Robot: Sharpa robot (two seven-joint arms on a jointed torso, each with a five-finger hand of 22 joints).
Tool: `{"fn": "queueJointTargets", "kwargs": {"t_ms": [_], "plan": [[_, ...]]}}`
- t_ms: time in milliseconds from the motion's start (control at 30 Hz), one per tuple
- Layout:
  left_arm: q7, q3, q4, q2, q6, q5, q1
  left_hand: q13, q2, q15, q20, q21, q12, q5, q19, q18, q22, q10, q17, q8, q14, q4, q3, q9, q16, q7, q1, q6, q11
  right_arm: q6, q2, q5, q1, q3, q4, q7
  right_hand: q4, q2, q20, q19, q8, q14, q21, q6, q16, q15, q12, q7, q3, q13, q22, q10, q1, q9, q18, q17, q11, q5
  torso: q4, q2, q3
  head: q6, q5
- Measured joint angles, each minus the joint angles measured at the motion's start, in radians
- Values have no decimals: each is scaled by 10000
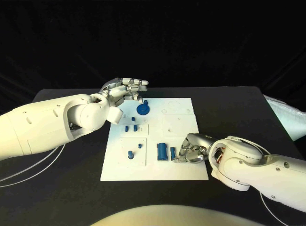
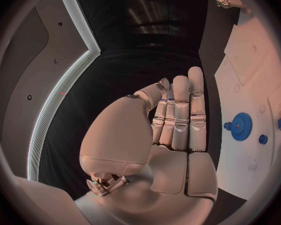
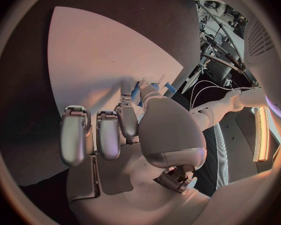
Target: Assemble the parts on the task board
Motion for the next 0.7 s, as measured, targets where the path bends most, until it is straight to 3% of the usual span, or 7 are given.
{"fn": "queueJointTargets", "kwargs": {"t_ms": [600,700], "plan": [[-7,-1,-11,-6,16,0,0,1,0,0,0,0,0,0,0,-1,-2,0,1,-3,0,0,0,0,0,0,0,0,0,74,-25,82,-2,24,-18,81,-83,-6,0,0,-67,-1,0,-30,0,1,37,28,-231,-9,-17,-2,51,-24,0,-2,2,-83,4,-1,-4,15,-35],[-8,-2,-16,-13,17,0,0,1,0,0,0,0,0,0,0,-1,-2,0,1,-3,0,0,0,0,0,0,0,0,0,67,-197,120,-13,9,106,194,-52,-152,0,0,-116,-1,-48,-100,0,1,-72,99,-394,-60,-78,-1,-97,-26,0,-2,1,-83,4,-2,-7,20,-20]]}}
